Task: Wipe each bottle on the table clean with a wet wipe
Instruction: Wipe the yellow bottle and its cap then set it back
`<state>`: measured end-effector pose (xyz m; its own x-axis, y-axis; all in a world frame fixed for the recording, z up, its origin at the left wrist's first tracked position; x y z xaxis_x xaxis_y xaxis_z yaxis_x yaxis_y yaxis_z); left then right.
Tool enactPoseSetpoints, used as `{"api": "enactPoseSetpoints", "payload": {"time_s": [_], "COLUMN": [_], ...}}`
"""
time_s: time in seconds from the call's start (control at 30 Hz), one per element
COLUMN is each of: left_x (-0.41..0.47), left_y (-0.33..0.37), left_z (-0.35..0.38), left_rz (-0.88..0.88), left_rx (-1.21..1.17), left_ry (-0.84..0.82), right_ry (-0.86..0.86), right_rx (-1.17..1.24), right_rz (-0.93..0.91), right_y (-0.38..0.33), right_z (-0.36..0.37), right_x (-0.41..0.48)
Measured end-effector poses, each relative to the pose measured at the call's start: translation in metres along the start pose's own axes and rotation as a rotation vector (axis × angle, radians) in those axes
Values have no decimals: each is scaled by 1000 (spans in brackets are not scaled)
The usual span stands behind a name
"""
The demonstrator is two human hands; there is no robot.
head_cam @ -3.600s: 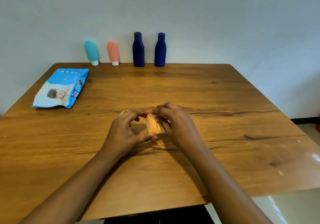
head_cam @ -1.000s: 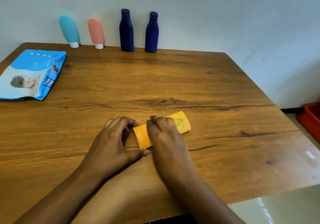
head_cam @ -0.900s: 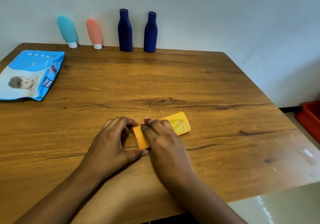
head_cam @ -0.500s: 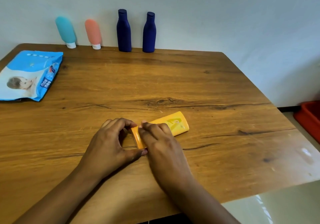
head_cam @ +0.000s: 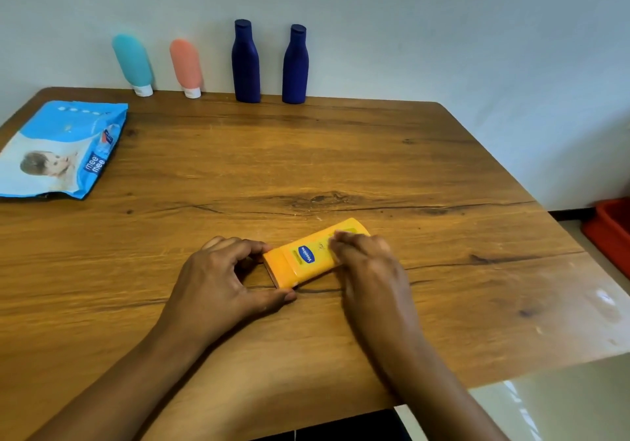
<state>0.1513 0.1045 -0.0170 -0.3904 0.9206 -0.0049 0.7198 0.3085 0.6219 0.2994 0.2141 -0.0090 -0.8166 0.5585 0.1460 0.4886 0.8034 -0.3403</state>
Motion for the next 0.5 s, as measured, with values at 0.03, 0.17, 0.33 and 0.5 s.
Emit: {"api": "enactPoseSetpoints", "payload": {"time_s": [0.03,0.17,0.33,0.5], "left_x": [0,1,-1,0], "left_y": [0,-3,1,1], "left_z": [0,0,-3,-3], "left_rz": [-8,-29,-36,-21], "left_rx": [-5,-59,-66,-77], "left_ry": [-6,-6,-2,12], "right_ry": [6,-114,43,-11], "right_rx": [11,-9,73,20], "right_rz": [52,-197,-23,-217], "right_y": [4,-46,8,-45], "right_z": [-3,16,-4,13], "right_x": [0,-18,-8,-21]}}
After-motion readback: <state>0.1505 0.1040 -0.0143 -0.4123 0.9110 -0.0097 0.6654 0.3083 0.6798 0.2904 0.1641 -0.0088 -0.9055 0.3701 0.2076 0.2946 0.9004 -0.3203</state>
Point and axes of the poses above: each hand's wrist, its own x-axis towards the middle knuckle, its own z-axis out of the palm, y = z × x, the point moved 6 cm from there along x, towards the middle knuckle, and after that the axes turned 15 degrees about -y, right-handed, at the moved point
